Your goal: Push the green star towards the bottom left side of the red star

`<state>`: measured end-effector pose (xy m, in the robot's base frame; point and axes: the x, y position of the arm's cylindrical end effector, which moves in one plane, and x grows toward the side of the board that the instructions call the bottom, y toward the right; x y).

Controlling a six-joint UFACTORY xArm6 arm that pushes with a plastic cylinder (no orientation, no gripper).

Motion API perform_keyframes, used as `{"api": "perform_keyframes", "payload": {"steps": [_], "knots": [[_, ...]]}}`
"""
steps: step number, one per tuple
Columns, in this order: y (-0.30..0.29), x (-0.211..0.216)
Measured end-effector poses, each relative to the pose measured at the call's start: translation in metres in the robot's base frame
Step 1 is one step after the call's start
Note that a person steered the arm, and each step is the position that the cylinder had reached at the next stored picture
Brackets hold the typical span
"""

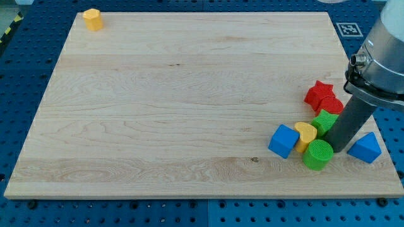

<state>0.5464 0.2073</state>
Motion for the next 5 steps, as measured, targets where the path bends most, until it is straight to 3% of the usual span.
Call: {"api": "perform_keyframes", "payload": {"steps": [4, 5], "knots": [[-0.066, -0.087], [-0.083, -0.059]]}}
